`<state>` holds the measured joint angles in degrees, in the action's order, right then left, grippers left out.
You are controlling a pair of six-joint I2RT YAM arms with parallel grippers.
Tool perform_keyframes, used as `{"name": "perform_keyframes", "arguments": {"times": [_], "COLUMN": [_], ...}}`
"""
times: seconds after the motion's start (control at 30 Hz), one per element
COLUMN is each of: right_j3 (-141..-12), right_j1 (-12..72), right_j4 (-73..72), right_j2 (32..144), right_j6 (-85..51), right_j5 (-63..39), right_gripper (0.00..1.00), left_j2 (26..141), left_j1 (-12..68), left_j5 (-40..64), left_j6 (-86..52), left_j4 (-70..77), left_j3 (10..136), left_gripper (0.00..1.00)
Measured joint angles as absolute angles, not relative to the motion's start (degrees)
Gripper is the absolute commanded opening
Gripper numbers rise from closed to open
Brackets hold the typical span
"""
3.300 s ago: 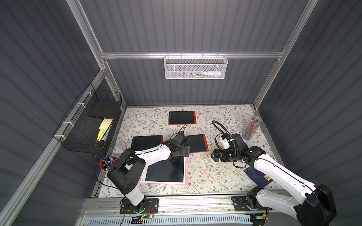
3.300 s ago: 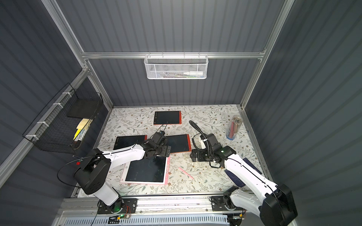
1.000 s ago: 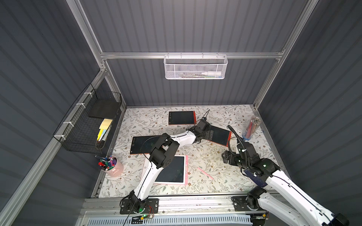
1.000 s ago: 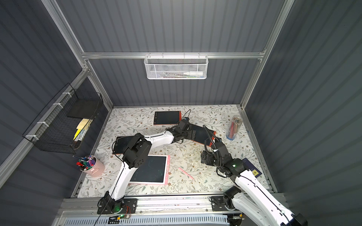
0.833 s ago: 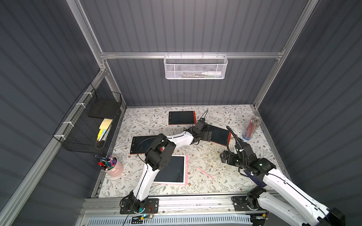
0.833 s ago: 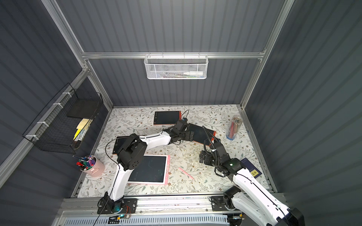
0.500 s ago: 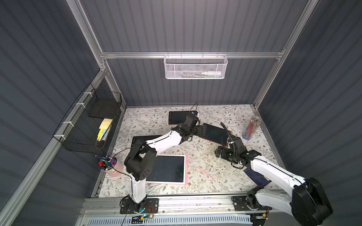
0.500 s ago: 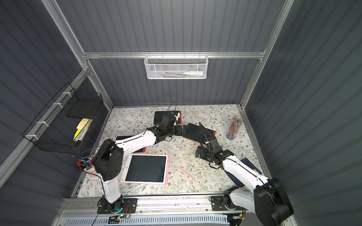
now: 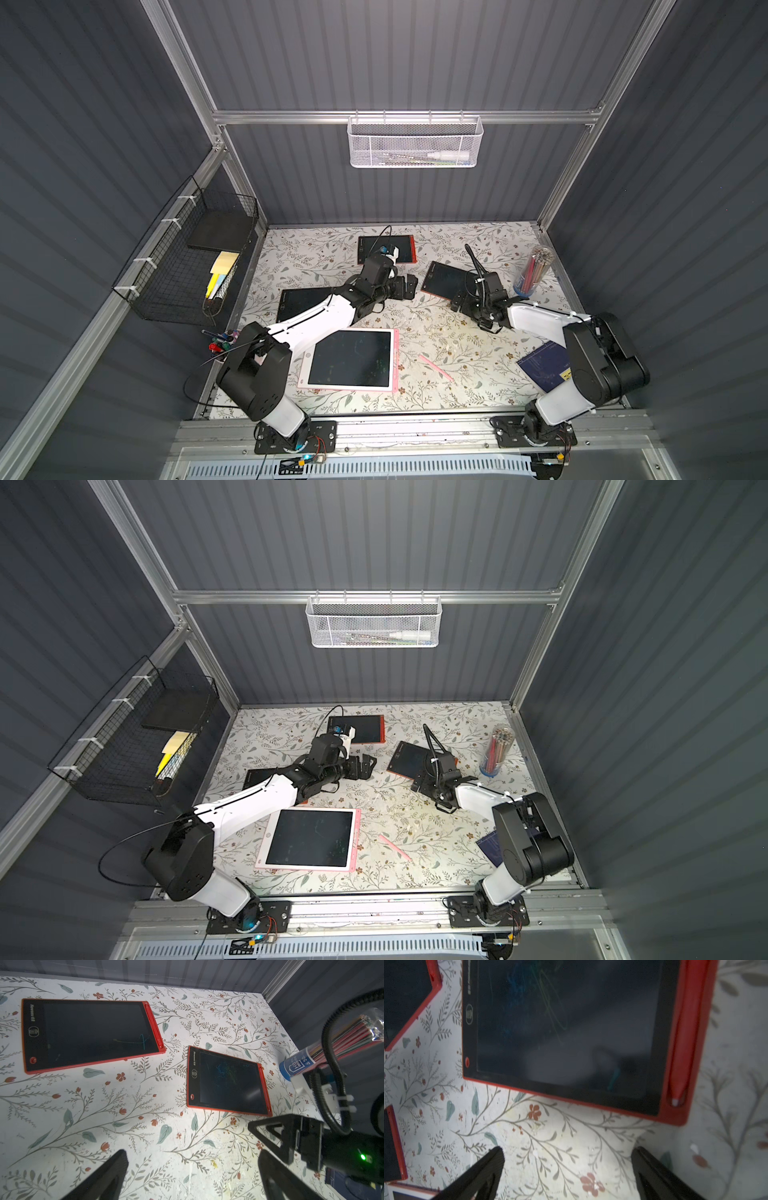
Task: Place the stylus back onto the writing tablet
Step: Move the writing tablet to the center of the board.
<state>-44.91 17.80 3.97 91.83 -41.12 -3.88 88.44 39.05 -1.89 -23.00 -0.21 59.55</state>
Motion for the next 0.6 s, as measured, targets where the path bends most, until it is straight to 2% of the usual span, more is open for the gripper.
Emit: {"name": "perform_keyframes", "arguments": {"times": [0.4, 0.6], "right_j3": [-60.10, -56.75], "right_j1": [13.39, 13.85], "right_j4": [2.63, 2.37], "right_j2": [105.62, 102.08], "right_j6": [-39.51, -37.58], "right_j5": [-3.77, -7.84], "right_gripper": [0.97, 0.92], "left_j2": [74.76, 72.03], "left_j1": [39.07, 39.07], "left_j5": [-2.63, -7.29], "left_j6": [-25.93, -29.93], "left_j4": [-5.63, -8.82], "left_j3": [49.10, 48.23], "left_gripper": [0.99, 1.00]}}
